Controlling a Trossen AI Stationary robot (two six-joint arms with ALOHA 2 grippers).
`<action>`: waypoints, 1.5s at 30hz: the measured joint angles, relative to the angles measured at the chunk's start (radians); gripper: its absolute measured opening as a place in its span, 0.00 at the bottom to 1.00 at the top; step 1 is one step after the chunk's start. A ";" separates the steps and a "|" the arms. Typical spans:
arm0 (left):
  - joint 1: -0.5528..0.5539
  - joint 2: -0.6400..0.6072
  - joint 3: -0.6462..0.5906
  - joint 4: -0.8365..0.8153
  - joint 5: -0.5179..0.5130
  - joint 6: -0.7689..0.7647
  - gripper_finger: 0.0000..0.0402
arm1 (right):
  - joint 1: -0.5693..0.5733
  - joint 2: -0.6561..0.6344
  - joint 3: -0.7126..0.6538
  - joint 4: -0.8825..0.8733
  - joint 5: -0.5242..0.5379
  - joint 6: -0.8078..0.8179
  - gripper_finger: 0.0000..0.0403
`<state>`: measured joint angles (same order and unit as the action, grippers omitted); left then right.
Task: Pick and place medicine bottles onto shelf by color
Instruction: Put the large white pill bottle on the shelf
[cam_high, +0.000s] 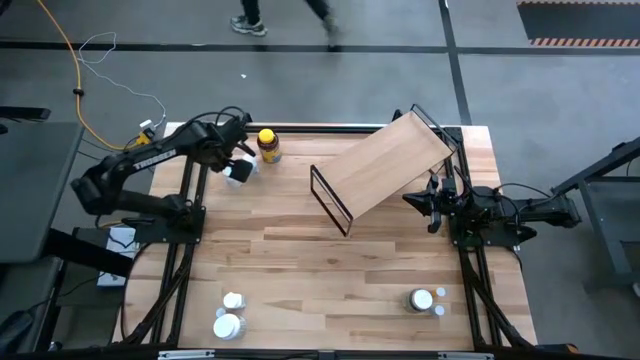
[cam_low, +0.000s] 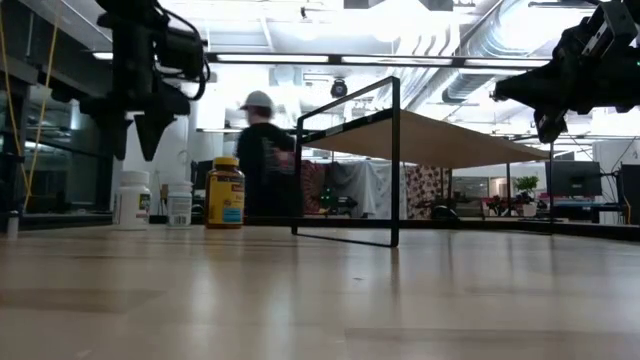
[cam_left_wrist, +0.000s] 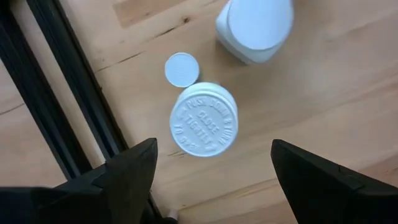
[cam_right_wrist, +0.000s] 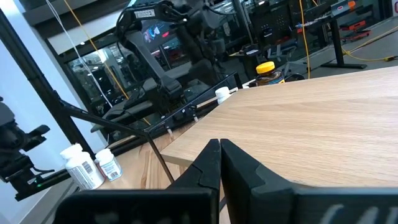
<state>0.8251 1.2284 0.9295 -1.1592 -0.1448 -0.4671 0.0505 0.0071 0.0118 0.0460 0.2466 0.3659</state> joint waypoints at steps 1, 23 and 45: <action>0.005 0.012 0.000 0.000 0.000 0.000 0.75 | 0.000 0.000 0.000 0.000 0.000 0.000 0.00; 0.061 0.177 0.000 0.059 0.007 0.036 0.75 | 0.000 0.000 0.000 0.000 0.000 0.000 0.00; 0.067 0.199 0.000 0.044 0.037 0.074 0.47 | 0.000 0.000 0.000 0.000 0.001 0.000 0.00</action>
<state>0.8925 1.4273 0.9295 -1.1150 -0.1078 -0.3929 0.0502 0.0071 0.0119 0.0460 0.2474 0.3657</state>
